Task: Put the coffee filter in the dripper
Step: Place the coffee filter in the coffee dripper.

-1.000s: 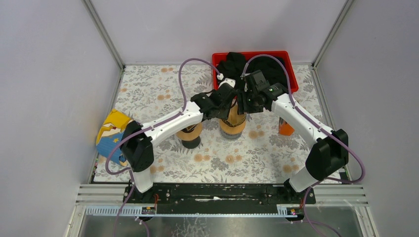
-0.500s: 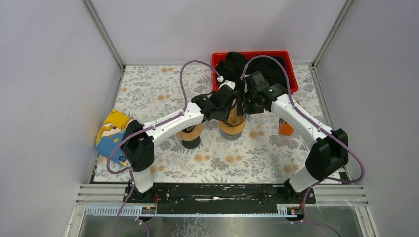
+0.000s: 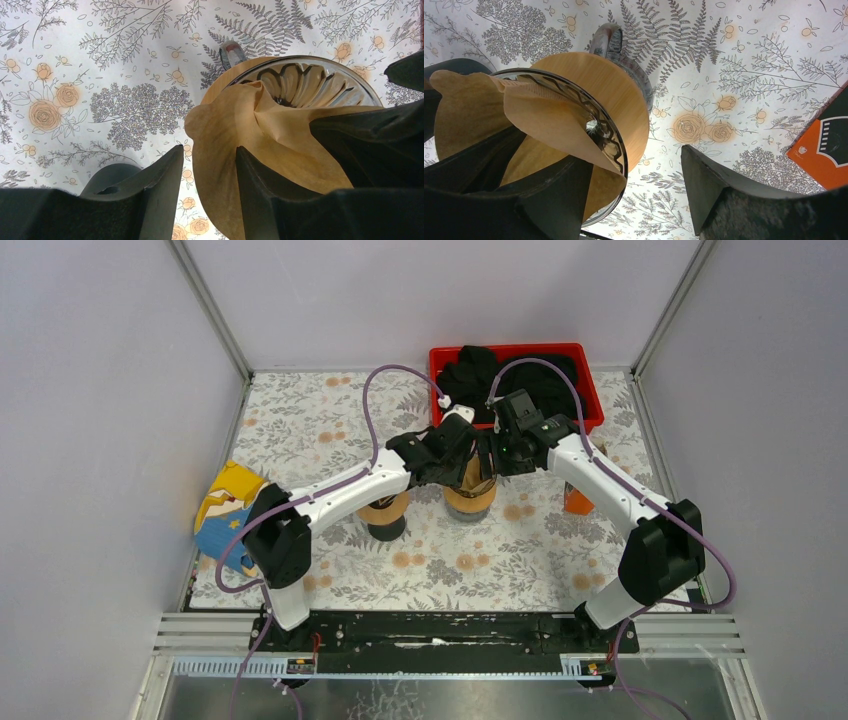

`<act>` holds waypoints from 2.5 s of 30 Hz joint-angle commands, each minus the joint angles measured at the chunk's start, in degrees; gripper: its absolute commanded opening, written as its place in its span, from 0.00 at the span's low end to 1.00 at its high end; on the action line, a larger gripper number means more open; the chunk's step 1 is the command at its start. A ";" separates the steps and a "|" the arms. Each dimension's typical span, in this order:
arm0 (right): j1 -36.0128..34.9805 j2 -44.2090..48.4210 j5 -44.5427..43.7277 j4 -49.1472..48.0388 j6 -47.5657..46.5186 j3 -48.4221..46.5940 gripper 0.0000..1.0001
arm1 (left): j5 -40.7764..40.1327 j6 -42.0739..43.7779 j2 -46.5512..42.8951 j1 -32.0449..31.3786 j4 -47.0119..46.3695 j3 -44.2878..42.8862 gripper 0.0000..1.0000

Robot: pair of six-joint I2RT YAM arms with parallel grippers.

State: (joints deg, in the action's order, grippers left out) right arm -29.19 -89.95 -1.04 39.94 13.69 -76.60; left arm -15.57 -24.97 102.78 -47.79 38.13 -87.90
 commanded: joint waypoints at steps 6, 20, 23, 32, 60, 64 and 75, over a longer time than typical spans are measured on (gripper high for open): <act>0.05 4.28 0.46 -3.01 -0.86 1.06 0.76 | 1.25 0.01 -2.24 0.49 -2.95 1.59 0.51; 0.15 2.15 6.94 -8.95 -2.38 0.83 0.88 | 1.60 0.14 -2.60 0.48 -3.40 1.68 0.50; 0.33 0.51 7.36 -10.14 -2.56 0.84 0.88 | 1.75 0.14 -2.67 0.49 -3.63 1.61 0.50; 1.36 -1.71 6.26 -13.70 -1.66 3.60 0.87 | 1.85 0.03 -2.66 0.49 -3.85 1.84 0.50; 1.32 4.15 11.04 -13.67 3.39 6.37 0.95 | 4.13 -2.89 -5.80 0.50 -8.07 7.05 0.42; 1.29 2.37 12.61 -13.76 3.94 6.91 0.97 | 4.22 -2.80 -5.54 0.49 -8.07 6.87 0.42; 1.26 -1.23 11.70 -12.02 3.04 6.98 0.97 | 4.11 -2.56 -5.07 0.47 -8.26 6.41 0.42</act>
State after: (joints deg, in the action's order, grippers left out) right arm -27.86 -91.02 11.29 27.53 17.08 -69.19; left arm -11.92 -27.14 98.06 -47.20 32.95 -81.25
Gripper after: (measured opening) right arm 0.971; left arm 0.420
